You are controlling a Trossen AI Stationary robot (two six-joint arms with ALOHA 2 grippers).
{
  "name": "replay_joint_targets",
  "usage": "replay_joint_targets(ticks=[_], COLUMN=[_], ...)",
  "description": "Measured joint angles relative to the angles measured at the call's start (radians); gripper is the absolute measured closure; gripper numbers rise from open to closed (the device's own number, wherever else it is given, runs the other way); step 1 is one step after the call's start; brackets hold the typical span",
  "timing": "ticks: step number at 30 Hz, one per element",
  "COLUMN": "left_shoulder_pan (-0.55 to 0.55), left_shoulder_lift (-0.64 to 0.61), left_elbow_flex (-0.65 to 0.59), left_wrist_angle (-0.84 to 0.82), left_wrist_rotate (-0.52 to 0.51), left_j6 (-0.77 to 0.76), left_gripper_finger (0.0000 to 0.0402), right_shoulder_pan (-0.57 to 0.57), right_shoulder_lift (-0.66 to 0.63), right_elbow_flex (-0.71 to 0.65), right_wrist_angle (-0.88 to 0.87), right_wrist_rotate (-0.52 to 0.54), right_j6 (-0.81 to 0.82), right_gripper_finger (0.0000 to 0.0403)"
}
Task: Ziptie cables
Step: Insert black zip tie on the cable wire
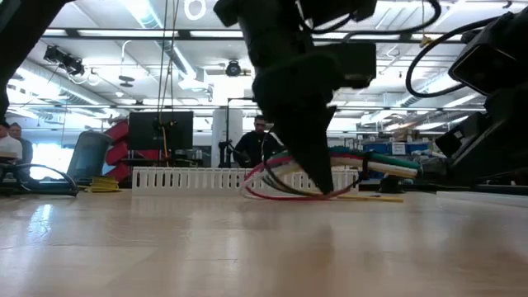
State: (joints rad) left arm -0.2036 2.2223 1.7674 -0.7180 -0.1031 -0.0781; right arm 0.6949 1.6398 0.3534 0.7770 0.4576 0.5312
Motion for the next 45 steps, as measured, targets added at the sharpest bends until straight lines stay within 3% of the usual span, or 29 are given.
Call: replay_joint_targets(ticks=[6,13,18,33,39,45], left_shoulder_pan=[0.000,0.000,-0.006,-0.004,-0.004,-0.013], left_shoulder_lift=[-0.002,-0.003,-0.003,-0.006,-0.012,-0.009], left_elbow_flex=[0.073,0.078,0.059,0.005,-0.088,-0.072], left_wrist_angle=[-0.077,-0.139,-0.097,-0.054,-0.046,-0.018], left_wrist_rotate=[-0.028,-0.029,-0.029,-0.029,-0.029,-0.025], left_j6=[0.019,-0.034,-0.057,-0.071,-0.121,-0.105], left_gripper_finger=[0.0381,0.0381,0.0374,0.0242,0.0229,0.0229], right_shoulder_pan=[0.002,0.001,0.000,0.000,0.001,0.005], right_shoulder_lift=[0.000,0.000,0.000,0.000,0.001,0.001], right_elbow_flex=[0.000,0.000,-0.001,-0.001,-0.001,-0.001], right_wrist_angle=[-0.028,-0.030,-0.028,-0.020,-0.086,-0.071], right_wrist_rotate=[0.016,0.041,0.031,0.017,0.027,0.050], right_j6=[0.034,0.037,0.034,0.031,0.097,0.107], right_gripper_finger=[0.0392,0.0392,0.0392,0.0392,0.0392,0.0393])
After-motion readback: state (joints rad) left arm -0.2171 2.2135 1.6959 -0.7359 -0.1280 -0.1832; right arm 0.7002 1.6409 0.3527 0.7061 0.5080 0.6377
